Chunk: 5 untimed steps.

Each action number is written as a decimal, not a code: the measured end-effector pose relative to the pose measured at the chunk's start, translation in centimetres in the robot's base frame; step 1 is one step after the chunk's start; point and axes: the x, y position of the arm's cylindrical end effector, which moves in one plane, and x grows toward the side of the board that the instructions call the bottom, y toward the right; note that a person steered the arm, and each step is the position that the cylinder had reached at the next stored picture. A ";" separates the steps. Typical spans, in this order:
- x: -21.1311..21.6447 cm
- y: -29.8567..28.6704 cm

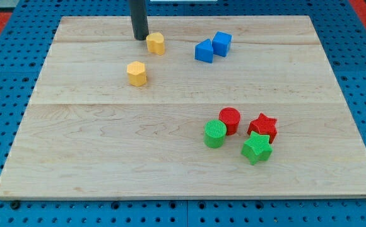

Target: Slide yellow heart towards center

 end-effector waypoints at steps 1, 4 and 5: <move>-0.9 0.8; 1.4 2.3; 1.9 3.4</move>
